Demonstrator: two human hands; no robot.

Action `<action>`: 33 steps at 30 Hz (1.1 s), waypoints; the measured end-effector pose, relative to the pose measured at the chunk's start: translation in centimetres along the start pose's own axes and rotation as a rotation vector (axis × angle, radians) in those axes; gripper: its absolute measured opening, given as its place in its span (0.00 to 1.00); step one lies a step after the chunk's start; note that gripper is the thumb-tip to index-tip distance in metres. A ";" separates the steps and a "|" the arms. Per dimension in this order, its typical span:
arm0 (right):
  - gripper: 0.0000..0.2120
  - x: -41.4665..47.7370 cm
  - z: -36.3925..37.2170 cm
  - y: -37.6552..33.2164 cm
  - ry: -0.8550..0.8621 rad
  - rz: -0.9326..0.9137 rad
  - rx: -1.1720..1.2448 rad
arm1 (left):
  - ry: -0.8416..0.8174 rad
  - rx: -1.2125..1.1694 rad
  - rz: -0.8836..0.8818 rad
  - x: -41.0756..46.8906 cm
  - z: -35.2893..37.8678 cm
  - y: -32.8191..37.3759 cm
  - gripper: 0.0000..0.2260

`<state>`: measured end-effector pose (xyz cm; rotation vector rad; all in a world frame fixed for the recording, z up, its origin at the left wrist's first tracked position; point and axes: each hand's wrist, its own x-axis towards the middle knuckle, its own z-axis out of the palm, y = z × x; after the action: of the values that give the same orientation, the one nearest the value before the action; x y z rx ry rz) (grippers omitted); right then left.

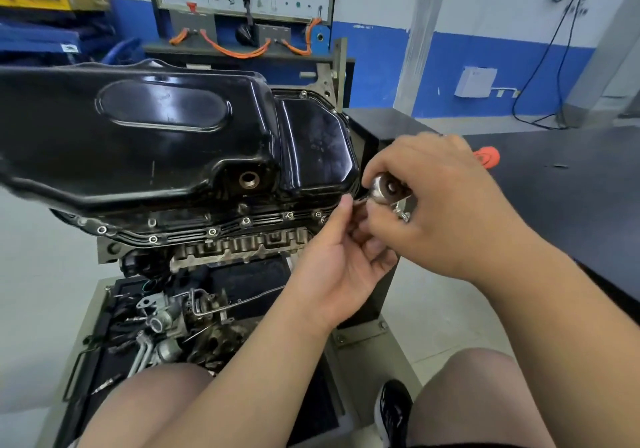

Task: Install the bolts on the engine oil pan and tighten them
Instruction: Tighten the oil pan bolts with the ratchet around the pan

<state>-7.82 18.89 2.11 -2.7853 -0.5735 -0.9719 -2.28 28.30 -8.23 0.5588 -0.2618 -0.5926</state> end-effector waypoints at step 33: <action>0.10 0.6 1.0 -3.5 -0.251 0.043 -0.047 | 0.080 -0.172 0.038 -1.7 -0.4 1.8 0.19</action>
<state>-8.20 22.56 1.75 -2.9708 -0.5244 -0.6396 -2.68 30.71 -7.64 0.4097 -0.1434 -0.5490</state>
